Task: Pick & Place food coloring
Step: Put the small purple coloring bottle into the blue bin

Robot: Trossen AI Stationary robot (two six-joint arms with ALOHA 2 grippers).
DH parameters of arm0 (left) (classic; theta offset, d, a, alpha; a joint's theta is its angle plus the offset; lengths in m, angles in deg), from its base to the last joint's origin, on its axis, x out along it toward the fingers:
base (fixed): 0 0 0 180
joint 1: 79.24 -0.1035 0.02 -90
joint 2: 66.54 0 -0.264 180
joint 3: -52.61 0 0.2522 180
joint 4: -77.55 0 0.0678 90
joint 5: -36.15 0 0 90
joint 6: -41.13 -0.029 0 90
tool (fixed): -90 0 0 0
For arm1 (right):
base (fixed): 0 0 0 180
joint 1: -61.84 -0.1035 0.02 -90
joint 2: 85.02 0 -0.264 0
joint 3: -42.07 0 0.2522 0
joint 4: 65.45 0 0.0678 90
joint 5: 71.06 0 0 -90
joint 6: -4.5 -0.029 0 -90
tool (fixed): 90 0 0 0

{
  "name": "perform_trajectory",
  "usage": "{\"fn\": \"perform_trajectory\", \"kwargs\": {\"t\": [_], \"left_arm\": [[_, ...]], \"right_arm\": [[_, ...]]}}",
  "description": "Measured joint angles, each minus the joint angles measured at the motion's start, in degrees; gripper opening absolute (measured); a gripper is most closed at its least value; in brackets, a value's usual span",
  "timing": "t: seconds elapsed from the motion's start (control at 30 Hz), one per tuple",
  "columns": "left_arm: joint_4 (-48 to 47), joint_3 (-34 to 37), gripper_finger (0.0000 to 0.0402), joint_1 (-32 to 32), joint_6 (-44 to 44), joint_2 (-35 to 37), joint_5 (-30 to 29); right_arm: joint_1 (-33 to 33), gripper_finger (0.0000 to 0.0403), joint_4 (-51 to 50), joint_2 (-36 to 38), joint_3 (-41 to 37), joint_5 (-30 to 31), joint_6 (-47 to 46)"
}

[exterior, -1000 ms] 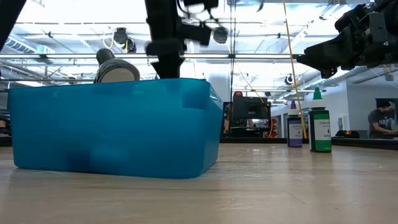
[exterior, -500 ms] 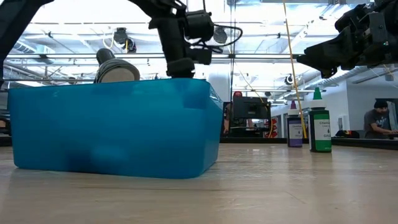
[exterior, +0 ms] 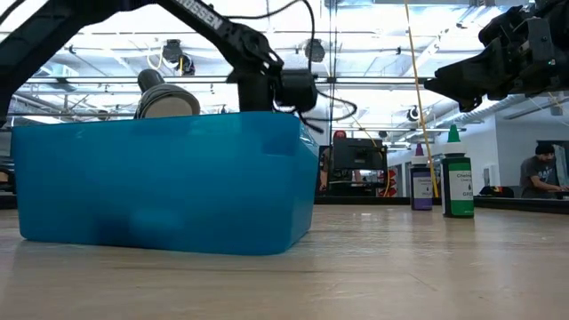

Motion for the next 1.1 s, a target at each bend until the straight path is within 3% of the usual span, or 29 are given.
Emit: {"fn": "perform_trajectory", "kwargs": {"t": [0.5,0.63,0.83,1.1], "left_arm": [[0.04,-0.02,0.0221,-0.05,0.39,-2.11,-0.48],[-1.09,-0.02,0.0179,-0.17,0.08,-2.11,-0.66],[-1.72,-0.02,0.0062,-0.77,-0.94,-2.1,-0.45],[-2.14,-0.02,0.0062,-1.0,-1.14,-2.01,1.85]], "right_arm": [[0.02,0.016,0.0,0.0,0.0,0.0,0.0],[0.01,0.016,0.0,0.0,0.0,0.01,0.0],[0.01,0.016,0.0,0.0,0.0,0.0,0.0],[0.01,0.016,0.0,0.0,0.0,0.01,0.0]]}}
